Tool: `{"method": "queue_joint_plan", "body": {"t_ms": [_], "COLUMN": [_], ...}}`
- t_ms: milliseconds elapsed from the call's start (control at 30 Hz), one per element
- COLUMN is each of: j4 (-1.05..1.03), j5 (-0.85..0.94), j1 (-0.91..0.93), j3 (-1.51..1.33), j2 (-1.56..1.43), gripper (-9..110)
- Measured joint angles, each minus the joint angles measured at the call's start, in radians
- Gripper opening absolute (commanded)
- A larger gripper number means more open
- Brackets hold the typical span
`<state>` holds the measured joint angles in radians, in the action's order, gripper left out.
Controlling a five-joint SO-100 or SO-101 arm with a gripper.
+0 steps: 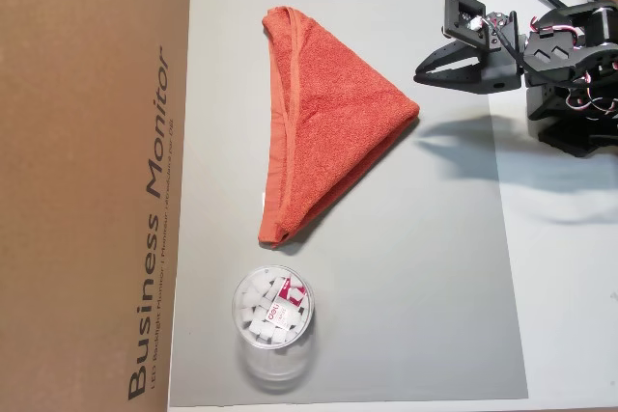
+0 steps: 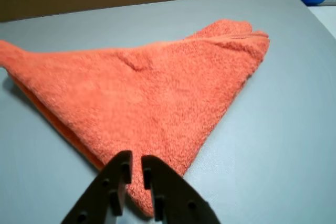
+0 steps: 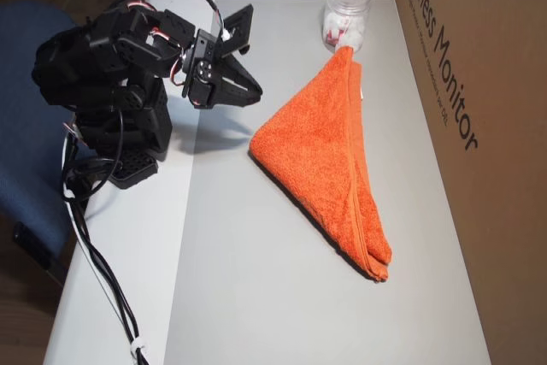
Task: Fold the blanket.
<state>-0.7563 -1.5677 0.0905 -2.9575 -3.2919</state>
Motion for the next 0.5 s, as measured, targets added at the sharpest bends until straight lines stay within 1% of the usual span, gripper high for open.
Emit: {"method": "queue_joint_plan", "body": {"t_ms": [200, 500], "j4": [-0.002, -0.002], "j5": [0.000, 0.000], "j1": [0.000, -0.003], "j3": [-0.075, -0.127], "j2": [-0.087, -0.097], "gripper": [0, 0]}}
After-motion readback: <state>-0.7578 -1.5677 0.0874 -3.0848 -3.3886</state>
